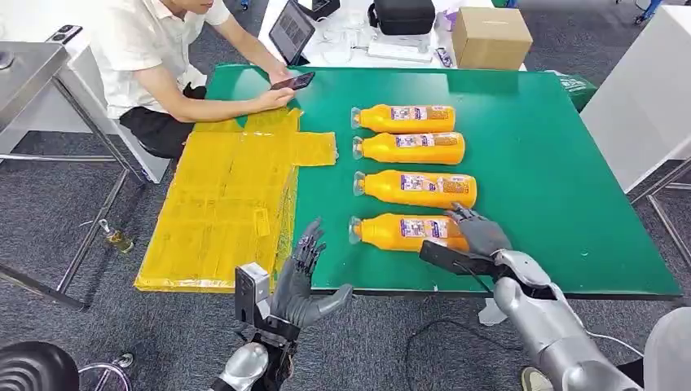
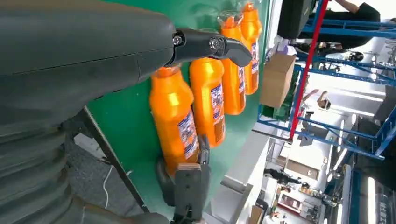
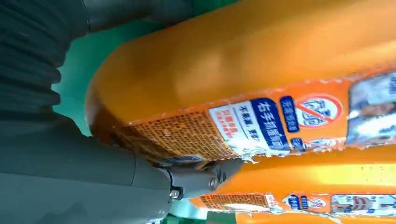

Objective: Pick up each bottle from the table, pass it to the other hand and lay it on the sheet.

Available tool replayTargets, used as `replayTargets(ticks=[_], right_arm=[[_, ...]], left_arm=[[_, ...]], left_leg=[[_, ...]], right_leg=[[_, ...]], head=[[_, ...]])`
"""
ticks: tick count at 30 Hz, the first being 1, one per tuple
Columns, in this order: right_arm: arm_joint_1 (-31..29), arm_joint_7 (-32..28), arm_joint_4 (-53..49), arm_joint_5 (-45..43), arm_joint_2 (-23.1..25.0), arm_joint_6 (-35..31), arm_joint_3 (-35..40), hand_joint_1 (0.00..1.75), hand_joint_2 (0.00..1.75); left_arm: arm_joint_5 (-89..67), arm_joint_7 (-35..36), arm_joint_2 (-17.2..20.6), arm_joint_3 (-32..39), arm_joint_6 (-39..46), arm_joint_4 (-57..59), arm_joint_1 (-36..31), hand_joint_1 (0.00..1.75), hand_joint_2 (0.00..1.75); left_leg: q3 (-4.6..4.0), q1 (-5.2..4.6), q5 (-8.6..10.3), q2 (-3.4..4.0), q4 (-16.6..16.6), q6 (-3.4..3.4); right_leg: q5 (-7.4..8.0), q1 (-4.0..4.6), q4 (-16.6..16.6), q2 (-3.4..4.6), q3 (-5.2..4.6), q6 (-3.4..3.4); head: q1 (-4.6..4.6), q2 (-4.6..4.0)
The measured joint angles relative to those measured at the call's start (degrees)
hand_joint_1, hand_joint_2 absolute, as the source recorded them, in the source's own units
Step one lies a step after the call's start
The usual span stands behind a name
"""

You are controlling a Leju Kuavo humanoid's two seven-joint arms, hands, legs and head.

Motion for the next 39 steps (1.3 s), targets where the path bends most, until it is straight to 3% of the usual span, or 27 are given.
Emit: replayTargets(ticks=[8, 16, 19, 24, 27, 39], right_arm=[[-0.5, -4.0, -0.3, -5.5, -1.8, 2.7, 1.1, 1.75, 1.75], [1.1, -6.6, -1.7, -8.5, -1.9, 1.7, 1.2, 1.75, 1.75], [2.4, -7.8, -2.6, -11.1, -1.6, -0.6, 0.8, 1.75, 1.75], [7.8, -11.1, -8.0, -18.5, 1.7, -2.4, -2.5, 1.75, 1.75], [11.7, -11.8, -12.9, -22.9, 4.3, -3.3, -5.6, 1.75, 1.75], [21.3, -14.0, -24.5, -28.7, 11.6, -6.5, -12.6, 1.75, 1.75]], left_arm=[[-0.2, 0.1, 0.0, 0.0, -0.2, 0.0, -0.1, 0.0, 1.75], [-0.7, -0.8, 0.0, 0.0, 0.4, -0.4, -0.3, 0.0, 1.75], [-1.9, -2.8, 0.0, 0.0, 4.3, -0.9, -0.3, 0.0, 1.75], [-1.6, -8.6, -0.4, 0.6, 17.9, -1.9, 0.1, 0.0, 1.75], [0.4, -11.6, -0.4, 1.6, 22.0, -3.1, 2.1, 0.0, 1.75], [8.3, -9.7, 1.3, 3.3, 20.9, -7.9, 8.1, 0.0, 1.75]], left_leg=[[-0.01, 0.0, 0.0, -0.02, 0.0, 0.0], [0.0, 0.0, 0.0, 0.02, 0.0, 0.0], [-0.02, 0.01, 0.0, 0.0, 0.0, 0.0], [-0.09, 0.01, -0.01, -0.03, 0.0, 0.0], [-0.11, 0.01, -0.04, -0.03, 0.0, 0.0], [-0.24, 0.01, -0.1, -0.11, 0.0, 0.06]], right_leg=[[0.0, 0.0, 0.0, 0.0, 0.0, 0.0], [0.0, 0.01, 0.0, 0.01, -0.02, 0.0], [0.0, 0.01, 0.0, 0.01, -0.01, 0.0], [-0.01, 0.01, 0.0, 0.0, -0.04, 0.0], [-0.05, 0.02, 0.0, 0.0, -0.1, 0.0], [-0.15, 0.0, 0.0, -0.01, -0.2, 0.13]], head=[[-0.02, 0.0], [-0.02, 0.0], [0.0, 0.0], [-0.02, 0.0], [-0.07, 0.0], [-0.02, 0.0]])
